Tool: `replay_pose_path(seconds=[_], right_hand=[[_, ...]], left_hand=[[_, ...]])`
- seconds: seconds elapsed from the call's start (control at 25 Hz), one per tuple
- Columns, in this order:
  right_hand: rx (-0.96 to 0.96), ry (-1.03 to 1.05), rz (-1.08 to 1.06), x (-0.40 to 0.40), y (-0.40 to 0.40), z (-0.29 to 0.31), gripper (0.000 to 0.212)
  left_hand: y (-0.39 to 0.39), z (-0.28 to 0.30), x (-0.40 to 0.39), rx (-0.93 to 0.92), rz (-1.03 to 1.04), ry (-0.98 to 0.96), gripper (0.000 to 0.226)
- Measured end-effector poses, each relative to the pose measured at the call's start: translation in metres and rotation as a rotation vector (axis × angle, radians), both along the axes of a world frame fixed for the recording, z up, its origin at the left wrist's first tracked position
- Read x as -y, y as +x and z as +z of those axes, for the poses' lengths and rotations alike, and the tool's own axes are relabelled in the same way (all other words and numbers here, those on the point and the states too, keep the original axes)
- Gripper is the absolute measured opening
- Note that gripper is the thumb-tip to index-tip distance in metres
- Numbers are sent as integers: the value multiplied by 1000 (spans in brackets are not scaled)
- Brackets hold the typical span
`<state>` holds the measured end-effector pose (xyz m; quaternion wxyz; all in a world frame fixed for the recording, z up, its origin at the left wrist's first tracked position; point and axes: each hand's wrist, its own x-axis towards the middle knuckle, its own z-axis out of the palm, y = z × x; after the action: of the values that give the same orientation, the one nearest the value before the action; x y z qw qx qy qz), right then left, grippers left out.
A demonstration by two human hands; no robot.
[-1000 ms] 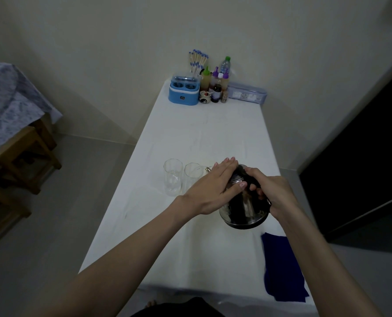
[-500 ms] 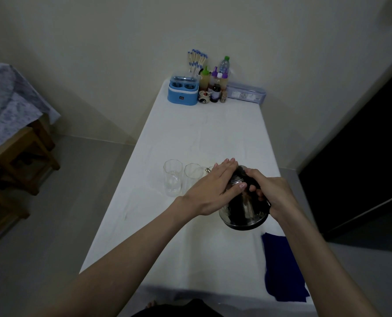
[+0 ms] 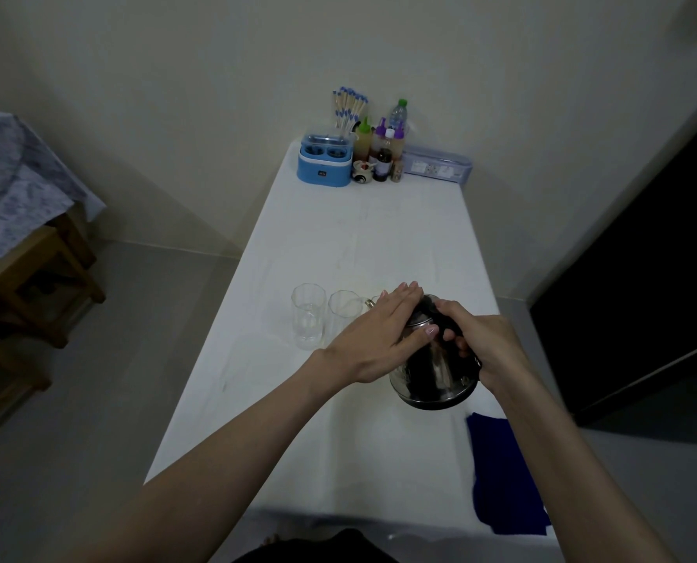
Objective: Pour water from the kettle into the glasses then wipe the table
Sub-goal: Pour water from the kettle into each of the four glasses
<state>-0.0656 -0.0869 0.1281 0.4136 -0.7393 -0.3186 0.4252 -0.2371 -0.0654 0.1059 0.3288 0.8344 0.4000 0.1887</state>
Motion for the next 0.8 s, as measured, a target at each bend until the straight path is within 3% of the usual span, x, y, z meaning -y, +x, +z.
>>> replay_pose_path(seconds=[0.4,0.8], right_hand=[[-19,-5,-26,4,-6,2,57],[-93,-39,-74,16,-10,1,41]], left_hand=[[-2,-3,-1,-7,-22,5,70],[-3,-2,-2,-34,-54,62,72]])
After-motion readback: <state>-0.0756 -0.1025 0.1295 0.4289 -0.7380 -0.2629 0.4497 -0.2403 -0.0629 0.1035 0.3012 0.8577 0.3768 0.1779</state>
